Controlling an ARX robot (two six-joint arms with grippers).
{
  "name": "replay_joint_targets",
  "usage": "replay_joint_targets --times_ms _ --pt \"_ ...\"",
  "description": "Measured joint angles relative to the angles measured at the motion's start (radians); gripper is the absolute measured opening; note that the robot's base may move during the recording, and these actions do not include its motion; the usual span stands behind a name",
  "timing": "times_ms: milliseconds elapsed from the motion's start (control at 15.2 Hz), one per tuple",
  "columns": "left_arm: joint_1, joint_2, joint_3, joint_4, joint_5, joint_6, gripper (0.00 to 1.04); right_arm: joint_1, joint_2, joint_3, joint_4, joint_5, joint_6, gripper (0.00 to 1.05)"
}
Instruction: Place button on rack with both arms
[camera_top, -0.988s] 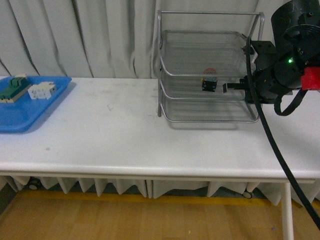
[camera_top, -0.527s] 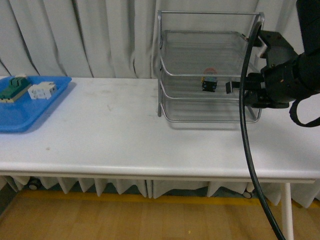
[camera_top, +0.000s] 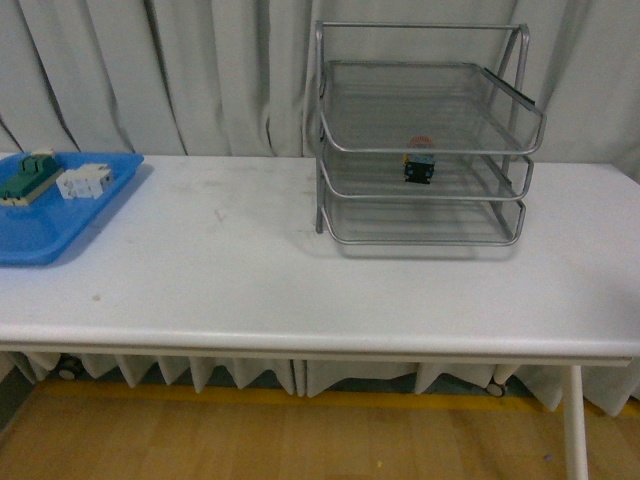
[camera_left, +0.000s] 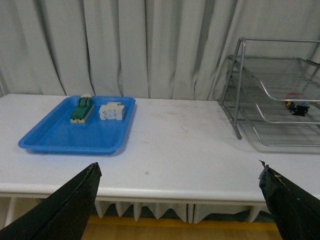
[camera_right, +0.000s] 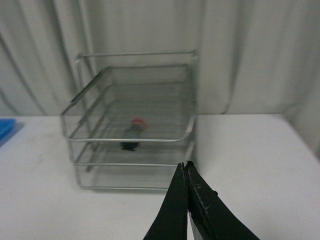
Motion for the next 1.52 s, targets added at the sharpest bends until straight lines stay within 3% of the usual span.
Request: replay_joint_targets --times_ms 66,132,461,922,988,1515 --pt "0.0 0.0 0.0 0.0 0.0 0.0 0.98 -0.06 -0.1 -0.11 0.066 0.017 -0.009 0.02" --pt "0.0 0.0 0.0 0.0 -0.001 0.0 0.98 -0.092 -0.222 -0.206 0.034 0.043 -0.013 0.02" --pt "0.0 0.0 0.0 0.0 0.0 0.0 0.98 -0.076 -0.486 -0.403 -0.017 0.03 -0.024 0.02" --pt "0.0 0.0 0.0 0.0 0.0 0.0 0.98 -0.076 -0.74 -0.493 -0.176 0.03 -0.024 0.02" --pt "0.0 0.0 0.0 0.0 0.0 0.0 0.98 -0.076 -0.758 -0.52 -0.13 0.03 -0.024 0.02" --pt "0.0 0.0 0.0 0.0 0.0 0.0 0.98 -0.076 -0.993 -0.529 -0.374 0.03 -0.024 0.02"
